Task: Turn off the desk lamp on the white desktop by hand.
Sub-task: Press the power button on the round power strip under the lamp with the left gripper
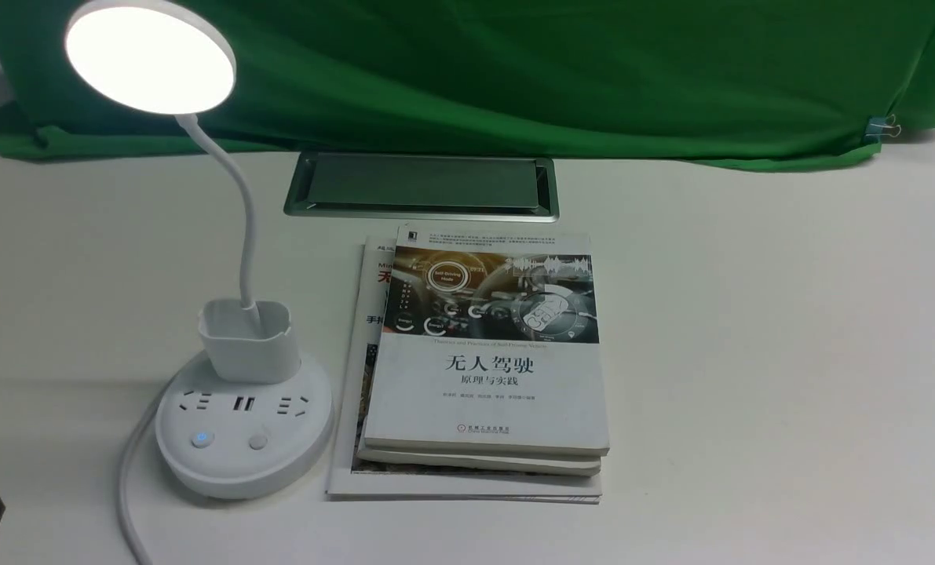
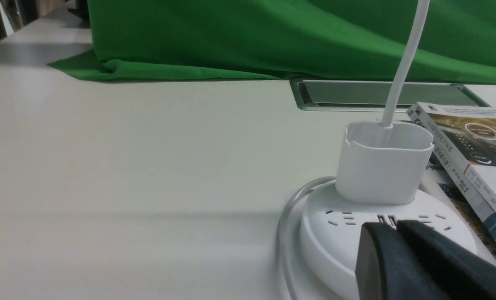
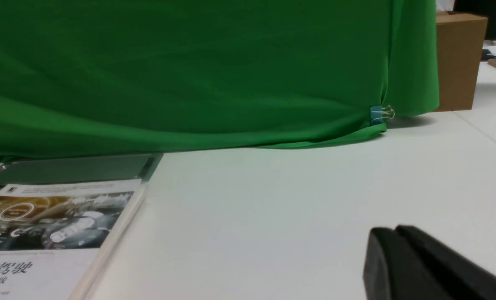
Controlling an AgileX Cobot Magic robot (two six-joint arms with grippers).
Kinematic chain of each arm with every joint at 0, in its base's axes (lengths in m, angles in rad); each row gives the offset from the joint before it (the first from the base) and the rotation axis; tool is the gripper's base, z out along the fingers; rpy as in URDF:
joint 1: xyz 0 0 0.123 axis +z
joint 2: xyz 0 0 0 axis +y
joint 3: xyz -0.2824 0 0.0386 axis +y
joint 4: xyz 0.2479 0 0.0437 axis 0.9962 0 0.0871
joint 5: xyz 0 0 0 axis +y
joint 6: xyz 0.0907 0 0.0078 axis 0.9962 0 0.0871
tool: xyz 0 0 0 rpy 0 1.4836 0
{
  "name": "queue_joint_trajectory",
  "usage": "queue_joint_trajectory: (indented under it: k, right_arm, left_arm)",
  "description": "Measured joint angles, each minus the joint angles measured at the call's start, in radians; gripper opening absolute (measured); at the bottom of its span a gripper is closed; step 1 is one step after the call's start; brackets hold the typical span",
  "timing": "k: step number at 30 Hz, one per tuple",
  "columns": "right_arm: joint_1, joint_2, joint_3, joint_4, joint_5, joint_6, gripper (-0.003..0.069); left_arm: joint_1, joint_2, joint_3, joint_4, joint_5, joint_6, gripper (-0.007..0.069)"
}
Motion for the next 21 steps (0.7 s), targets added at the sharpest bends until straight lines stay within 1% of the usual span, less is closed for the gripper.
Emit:
queue_joint_trajectory:
  k: [10,14,17,21]
  right_arm:
    - [0.000,0.000,0.000,0.000,0.000,0.000,0.0036]
    - [0.000,0.000,0.000,0.000,0.000,0.000,0.0036]
    - [0.000,0.000,0.000,0.000,0.000,0.000,0.0036]
    - [0.000,0.000,0.000,0.000,0.000,0.000,0.0036]
  left_arm:
    - [0.000,0.000,0.000,0.006,-0.004,0.000,0.0020]
    - [0.000,0.000,0.000,-0.002,-0.067,0.000,0.0021]
    - [0.000,0.000,0.000,-0.019,-0.167,-0.002,0.0021]
    - [0.000,0.000,0.000,-0.060,-0.371,-0.051,0.0021]
